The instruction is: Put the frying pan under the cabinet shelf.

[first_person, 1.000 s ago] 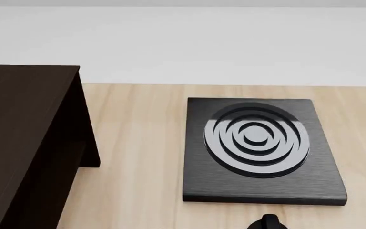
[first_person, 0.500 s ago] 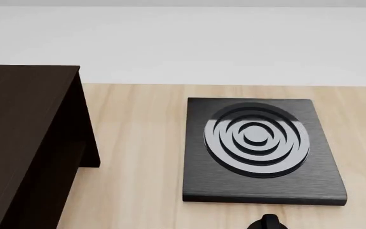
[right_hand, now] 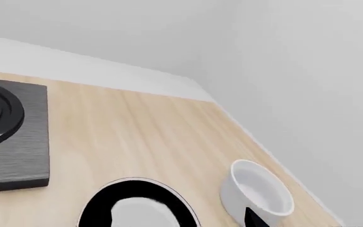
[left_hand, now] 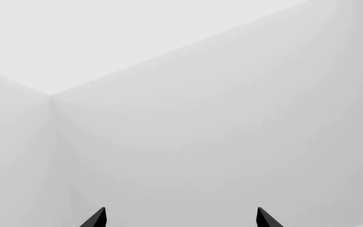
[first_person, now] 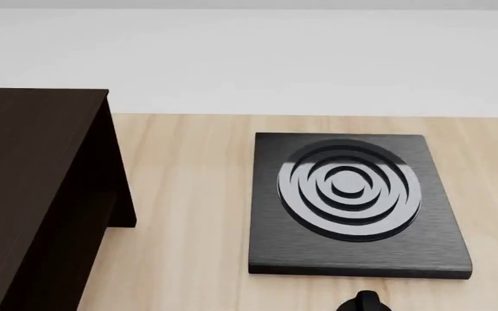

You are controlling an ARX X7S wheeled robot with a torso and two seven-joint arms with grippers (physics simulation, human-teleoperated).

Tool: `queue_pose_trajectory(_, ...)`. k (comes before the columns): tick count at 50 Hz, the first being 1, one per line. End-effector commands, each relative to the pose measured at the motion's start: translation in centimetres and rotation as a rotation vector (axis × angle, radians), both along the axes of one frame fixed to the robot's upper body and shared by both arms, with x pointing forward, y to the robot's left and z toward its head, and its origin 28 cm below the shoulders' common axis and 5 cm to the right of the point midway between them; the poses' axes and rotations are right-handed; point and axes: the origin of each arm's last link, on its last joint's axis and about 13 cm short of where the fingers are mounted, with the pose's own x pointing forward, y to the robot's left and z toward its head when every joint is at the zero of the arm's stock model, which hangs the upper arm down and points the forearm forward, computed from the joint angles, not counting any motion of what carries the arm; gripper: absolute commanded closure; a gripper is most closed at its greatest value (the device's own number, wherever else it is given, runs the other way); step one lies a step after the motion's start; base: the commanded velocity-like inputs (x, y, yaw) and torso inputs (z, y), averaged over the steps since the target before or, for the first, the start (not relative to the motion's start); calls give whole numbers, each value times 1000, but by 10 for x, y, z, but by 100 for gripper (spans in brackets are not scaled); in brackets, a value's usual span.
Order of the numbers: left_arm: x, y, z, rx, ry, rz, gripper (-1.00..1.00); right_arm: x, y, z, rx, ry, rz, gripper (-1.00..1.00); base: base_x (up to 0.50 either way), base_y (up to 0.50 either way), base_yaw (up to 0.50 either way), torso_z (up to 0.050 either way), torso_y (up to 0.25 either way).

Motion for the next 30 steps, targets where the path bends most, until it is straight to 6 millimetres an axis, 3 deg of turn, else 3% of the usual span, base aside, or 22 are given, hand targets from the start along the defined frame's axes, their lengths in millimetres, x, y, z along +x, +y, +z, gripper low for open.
queue_pose_trajectory(1,-1,0,0,-1,0,-1,-100,-5,3,-6,6,28,11,-100,0,0,0,0,0)
queue_pose_trajectory(30,-2,0,1,-2,-5,-3,-100,-25,9,-21,20,67,52,-100,0,0,0,0,0)
